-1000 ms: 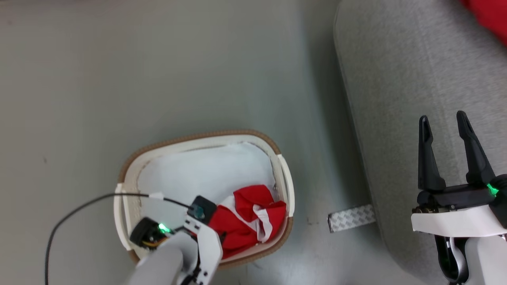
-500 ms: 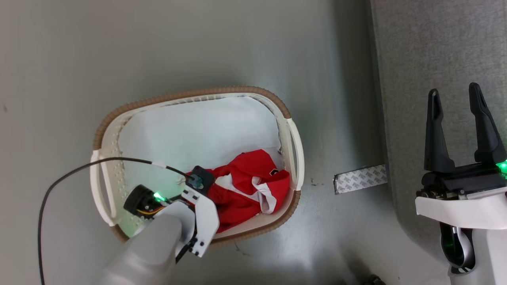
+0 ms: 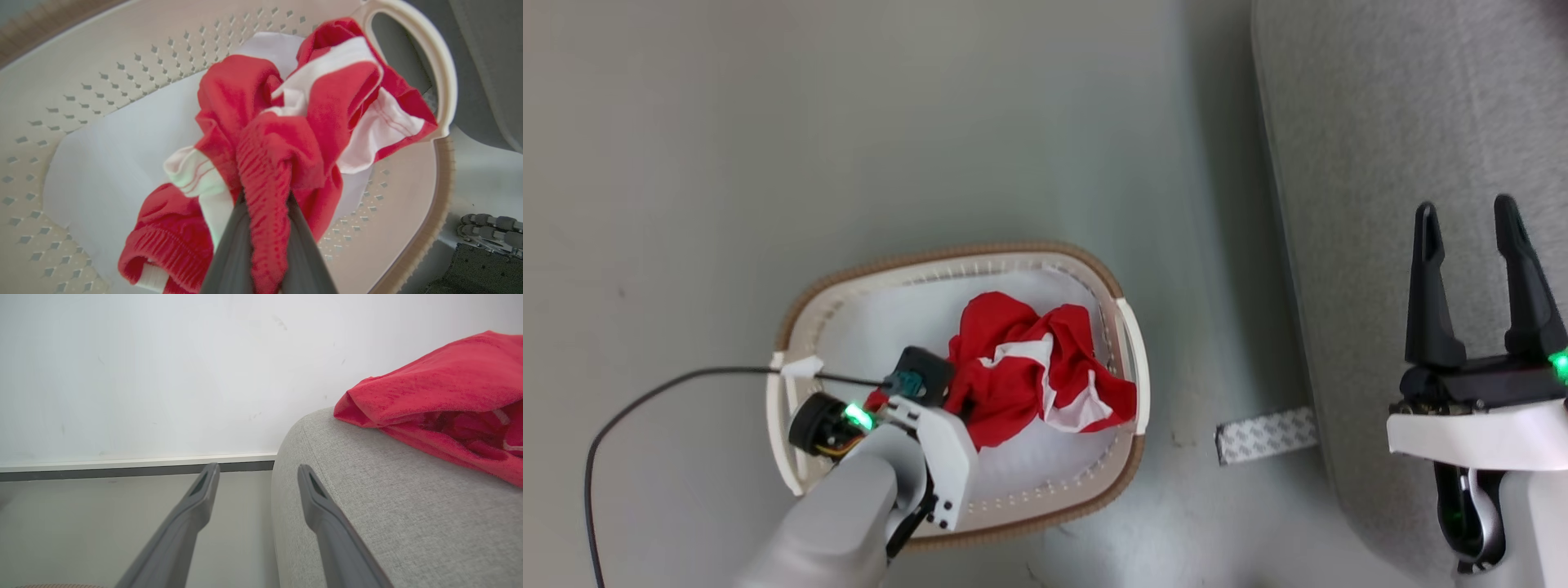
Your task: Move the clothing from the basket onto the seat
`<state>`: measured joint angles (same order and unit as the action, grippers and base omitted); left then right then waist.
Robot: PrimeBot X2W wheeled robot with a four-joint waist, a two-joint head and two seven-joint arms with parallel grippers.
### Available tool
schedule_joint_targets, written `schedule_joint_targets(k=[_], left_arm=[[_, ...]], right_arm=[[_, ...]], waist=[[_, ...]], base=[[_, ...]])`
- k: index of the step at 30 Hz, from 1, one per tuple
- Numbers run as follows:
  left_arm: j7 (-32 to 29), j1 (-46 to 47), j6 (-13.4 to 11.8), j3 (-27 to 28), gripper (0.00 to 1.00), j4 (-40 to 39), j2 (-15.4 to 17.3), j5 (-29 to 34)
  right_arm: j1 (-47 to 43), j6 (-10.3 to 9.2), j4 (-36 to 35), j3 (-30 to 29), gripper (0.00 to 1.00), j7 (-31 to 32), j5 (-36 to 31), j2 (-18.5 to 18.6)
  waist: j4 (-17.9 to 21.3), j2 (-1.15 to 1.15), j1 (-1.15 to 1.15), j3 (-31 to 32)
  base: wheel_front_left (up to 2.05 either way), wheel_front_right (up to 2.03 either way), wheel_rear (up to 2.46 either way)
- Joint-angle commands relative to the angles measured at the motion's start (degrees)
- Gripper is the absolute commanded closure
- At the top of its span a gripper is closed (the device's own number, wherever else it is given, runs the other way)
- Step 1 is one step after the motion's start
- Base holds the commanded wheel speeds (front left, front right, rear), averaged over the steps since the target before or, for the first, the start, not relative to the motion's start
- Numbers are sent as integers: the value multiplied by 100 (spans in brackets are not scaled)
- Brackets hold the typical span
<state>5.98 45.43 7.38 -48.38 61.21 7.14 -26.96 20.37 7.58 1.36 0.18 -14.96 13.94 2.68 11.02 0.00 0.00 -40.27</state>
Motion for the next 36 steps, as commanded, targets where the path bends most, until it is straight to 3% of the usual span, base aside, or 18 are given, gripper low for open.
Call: schedule_joint_targets(k=[1,9,16,24,36], left_arm=[[99,-120,13,10,100,-5,45,-98],[606,-606,-38,186,100,-199,-70,-448],[810,-969,-339,408,100,-773,-35,-627],[748,-1270,-802,623,100,-1771,341,-747],[303,-1809,-1614,1015,100,-3703,1171,-871]], right_arm=[[-125,-17,41,-24,0,-16,-27,21],[-616,-17,367,-201,0,-16,-232,22],[-1136,-17,614,-336,0,-16,-315,22],[-1516,-17,859,-325,0,-16,-413,23],[-1929,-17,998,-235,0,-16,-429,22]], waist=[[-115,0,0,465],[-423,0,0,1797],[-712,0,0,2787],[-869,0,0,3508],[-846,0,0,4184]], base=[[0,0,0],[0,0,0],[0,0,0],[0,0,0],[0,0,0]])
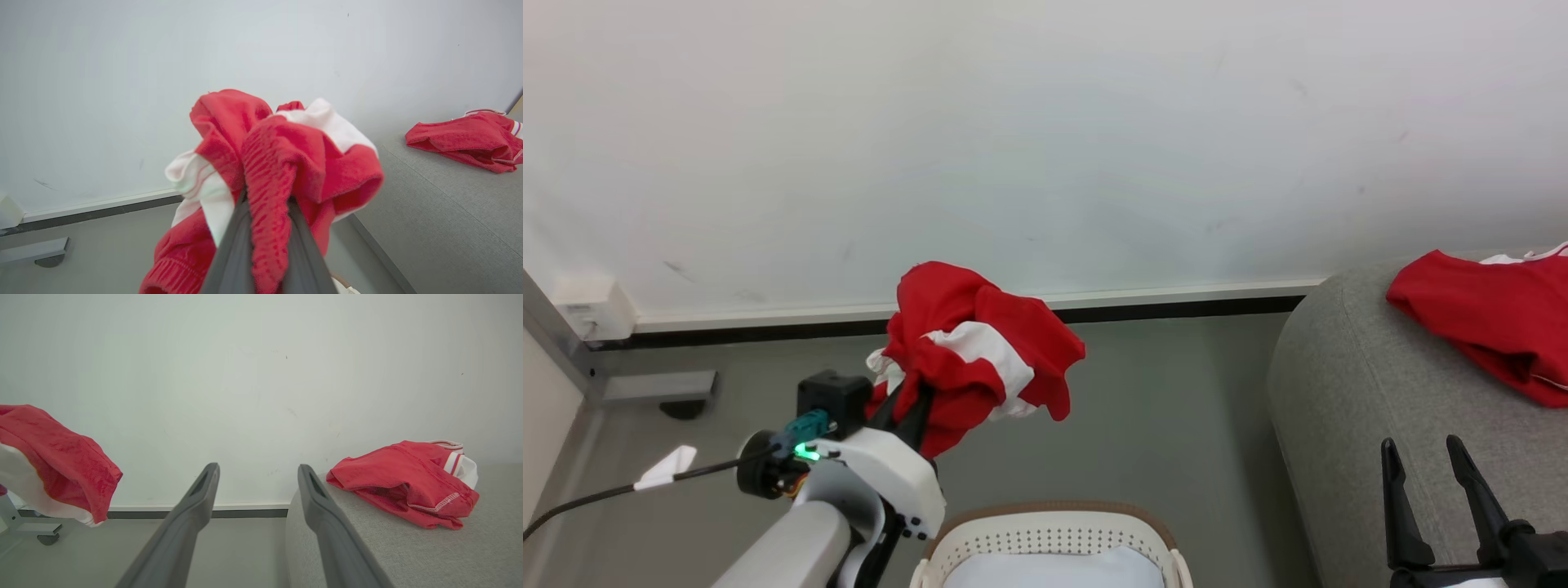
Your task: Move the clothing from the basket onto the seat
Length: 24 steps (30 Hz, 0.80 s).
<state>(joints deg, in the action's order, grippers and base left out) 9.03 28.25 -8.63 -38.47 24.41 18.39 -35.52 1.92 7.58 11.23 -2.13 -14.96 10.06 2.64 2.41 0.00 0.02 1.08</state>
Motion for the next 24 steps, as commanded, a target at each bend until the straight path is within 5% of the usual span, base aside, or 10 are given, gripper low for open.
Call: schedule_joint_targets(k=[1,15,24], left_arm=[[-49,-127,-65,44,100,-167,105,-29],[-478,-633,-604,210,100,-1517,658,-84],[-622,-558,-630,68,100,-1871,621,-7]], right_arm=[[-114,-17,9,-8,0,-16,-61,27],[-372,-17,-24,269,0,-16,-250,26],[14,-17,-172,1359,0,-16,-607,150]], waist=[[23,0,-2,74],[234,0,-2,332],[229,0,-2,274]], base=[[0,0,0],[0,0,0],[0,0,0]])
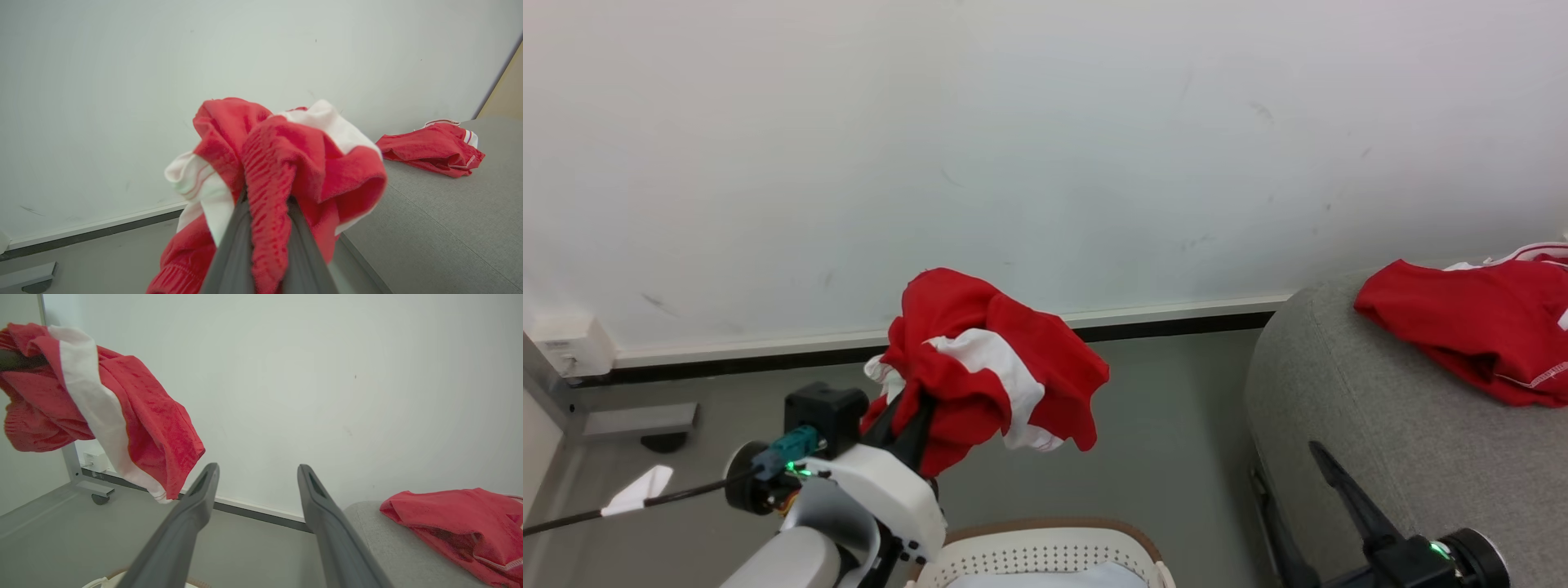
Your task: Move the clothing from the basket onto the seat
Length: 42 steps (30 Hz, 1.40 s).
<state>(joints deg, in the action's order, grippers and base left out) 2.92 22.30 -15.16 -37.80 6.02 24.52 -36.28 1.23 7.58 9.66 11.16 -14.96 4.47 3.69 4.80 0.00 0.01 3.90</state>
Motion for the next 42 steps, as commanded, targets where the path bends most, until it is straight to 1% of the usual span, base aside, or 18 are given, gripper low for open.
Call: schedule_joint_targets(k=[1,6,10,15,21,22,25,28,29,30,39,40,41,42], left_arm=[[-22,64,34,-23,100,-49,-9,72],[-64,140,60,-121,100,-133,-103,82],[-113,225,111,-242,100,-158,-177,134],[-208,378,210,-441,100,-204,-318,223],[-333,492,327,-709,100,-331,-473,251],[-353,495,355,-753,100,-364,-499,247],[-417,484,477,-886,100,-468,-590,164],[-473,485,540,-985,100,-549,-622,145],[-486,479,547,-1008,100,-573,-633,129],[-506,471,555,-1016,100,-579,-636,126],[-534,380,520,-1066,100,-531,-564,109],[-526,373,512,-1064,98,-524,-555,114],[-513,363,504,-1062,76,-520,-547,122],[-506,349,484,-1062,60,-509,-539,127]], right_arm=[[169,-17,-20,215,0,-16,-56,88],[746,-17,198,1174,0,-16,66,257],[1254,-17,486,1835,0,-15,215,233],[1865,-17,921,2381,0,-16,327,171],[2479,-17,1531,2682,0,-15,342,63],[2576,-17,1654,2718,0,-15,263,54],[2783,-17,1997,2713,0,-15,129,8],[2885,-17,2297,2608,0,-15,67,-33],[2895,-17,2387,2597,38,-15,93,-48],[2899,-17,2456,2584,100,-15,149,-63],[2795,-17,2431,2489,100,-16,476,-83],[2772,-17,2401,2459,100,-15,510,-83],[2744,-17,2374,2432,100,-16,543,-83],[2714,-17,2355,2408,100,-16,576,-83]], waist=[[-19,0,-1,-18],[-55,0,-1,-42],[-102,0,-1,-54],[-212,0,-1,-70],[-322,0,-1,-66],[-339,0,-1,-63],[-401,0,-1,-47],[-458,0,-1,-33],[-475,0,-1,-29],[-490,0,-1,-21],[-495,0,-1,-39],[-485,0,-1,-43],[-473,0,-1,-46],[-460,0,-1,-47]], base=[[0,0,0],[0,0,0],[0,0,0],[0,0,0],[0,0,0],[0,0,0],[0,0,0],[0,0,0],[0,0,0],[0,0,0],[0,0,0],[0,0,0],[0,0,0],[0,0,0]])
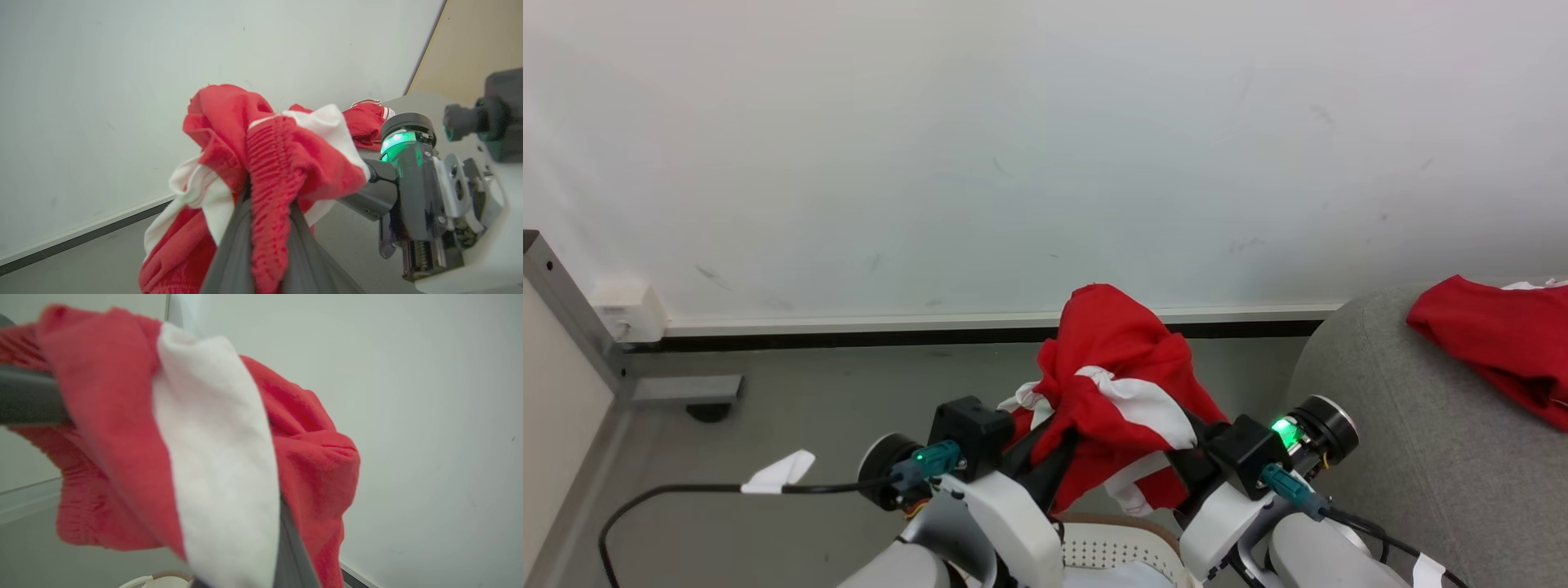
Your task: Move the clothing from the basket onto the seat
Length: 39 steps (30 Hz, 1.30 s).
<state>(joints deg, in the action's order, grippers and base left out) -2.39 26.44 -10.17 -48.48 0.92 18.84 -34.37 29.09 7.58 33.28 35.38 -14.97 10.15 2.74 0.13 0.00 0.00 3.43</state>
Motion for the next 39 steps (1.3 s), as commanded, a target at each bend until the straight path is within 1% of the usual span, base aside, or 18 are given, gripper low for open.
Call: schedule_joint_targets(k=[1,2,3,8,14,22,28,39], left_arm=[[32,-76,-26,3,41,7,37,-57],[30,-85,-21,-8,23,14,46,-53],[14,-95,-16,-23,0,19,52,-60],[-11,-144,-10,-85,0,28,72,-76],[12,-166,-37,-109,0,6,69,-77],[99,-176,-32,-99,0,39,52,-92],[163,-170,-28,-81,0,63,57,-102],[243,-38,18,-159,0,85,-42,-30]], right_arm=[[-98,-17,-21,-43,100,-15,38,13],[-114,-17,-37,-93,100,-15,77,13],[-124,-17,-45,-149,100,-15,106,13],[-184,-17,-71,-507,100,-15,141,12],[-135,-17,-139,-1032,100,-15,-32,11],[-117,-17,-335,-1429,100,-15,-184,62],[-170,-17,-534,-1623,100,-15,-247,148],[-305,-17,-931,-1972,100,-15,-255,415]], waist=[[22,0,0,-2],[37,0,0,-4],[50,0,0,-5],[109,0,0,-9],[193,0,0,-70],[519,0,0,-197],[953,0,0,-314],[2053,0,0,-575]], base=[[0,0,0],[0,0,0],[0,0,0],[0,0,0],[0,0,0],[0,0,0],[0,0,0],[0,0,0]])
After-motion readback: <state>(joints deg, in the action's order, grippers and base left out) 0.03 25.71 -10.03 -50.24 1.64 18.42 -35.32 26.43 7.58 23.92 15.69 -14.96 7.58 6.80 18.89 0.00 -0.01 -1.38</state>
